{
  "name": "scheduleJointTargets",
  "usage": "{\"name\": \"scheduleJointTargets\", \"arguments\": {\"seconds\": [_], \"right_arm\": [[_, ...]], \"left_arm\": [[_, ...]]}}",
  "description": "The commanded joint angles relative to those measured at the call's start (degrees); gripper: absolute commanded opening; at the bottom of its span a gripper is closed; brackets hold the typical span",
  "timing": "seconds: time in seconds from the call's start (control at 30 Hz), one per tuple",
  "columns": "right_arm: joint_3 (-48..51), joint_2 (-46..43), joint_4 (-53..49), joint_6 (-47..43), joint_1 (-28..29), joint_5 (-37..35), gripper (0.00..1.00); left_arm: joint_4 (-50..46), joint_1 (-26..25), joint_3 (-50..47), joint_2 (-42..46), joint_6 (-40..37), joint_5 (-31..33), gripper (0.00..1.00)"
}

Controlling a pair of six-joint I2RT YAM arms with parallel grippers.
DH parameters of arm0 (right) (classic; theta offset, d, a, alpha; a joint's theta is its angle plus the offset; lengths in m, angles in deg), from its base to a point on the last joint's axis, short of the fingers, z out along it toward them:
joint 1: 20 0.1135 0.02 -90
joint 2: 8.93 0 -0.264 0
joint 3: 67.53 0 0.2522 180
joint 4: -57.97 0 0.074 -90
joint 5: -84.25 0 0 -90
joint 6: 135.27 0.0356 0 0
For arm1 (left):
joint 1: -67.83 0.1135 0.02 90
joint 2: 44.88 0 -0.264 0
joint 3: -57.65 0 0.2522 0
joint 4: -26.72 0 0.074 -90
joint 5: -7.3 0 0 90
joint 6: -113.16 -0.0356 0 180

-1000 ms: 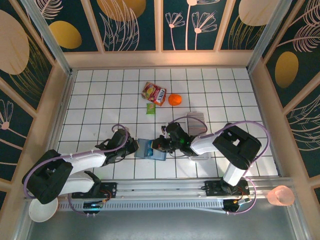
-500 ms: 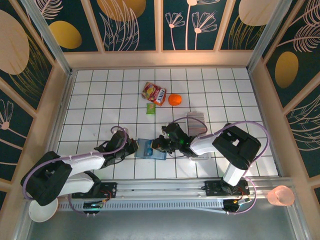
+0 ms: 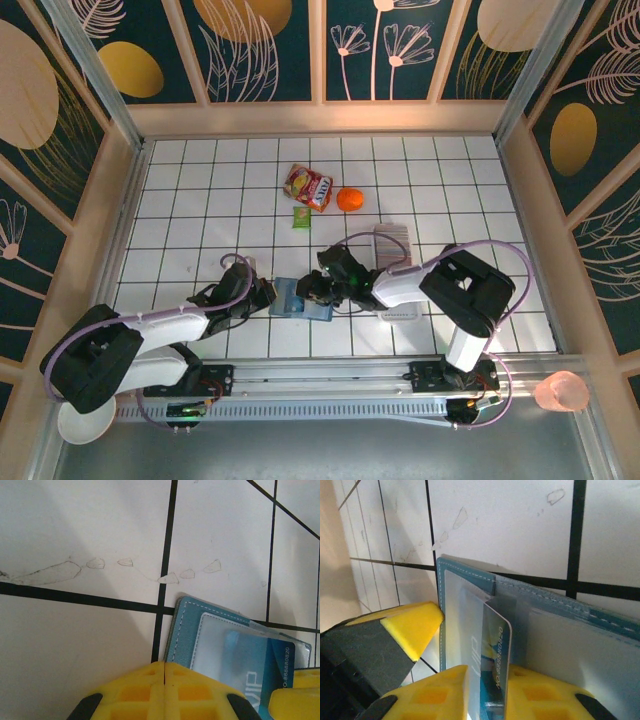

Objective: Put the credit cards into the card holder

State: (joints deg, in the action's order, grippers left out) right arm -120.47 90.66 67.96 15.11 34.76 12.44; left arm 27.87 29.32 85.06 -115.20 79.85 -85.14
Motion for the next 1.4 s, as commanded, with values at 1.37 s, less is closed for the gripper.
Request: {"name": "scheduleJointTargets", "arguments": {"seconds": [1.37], "right_arm": [[-16.0, 0.1, -26.6, -10.4, 6.8, -16.2, 0.31]], "left_arm": [[-4.5, -3.2, -6.8, 6.0, 1.3, -6.5, 0.09]]}}
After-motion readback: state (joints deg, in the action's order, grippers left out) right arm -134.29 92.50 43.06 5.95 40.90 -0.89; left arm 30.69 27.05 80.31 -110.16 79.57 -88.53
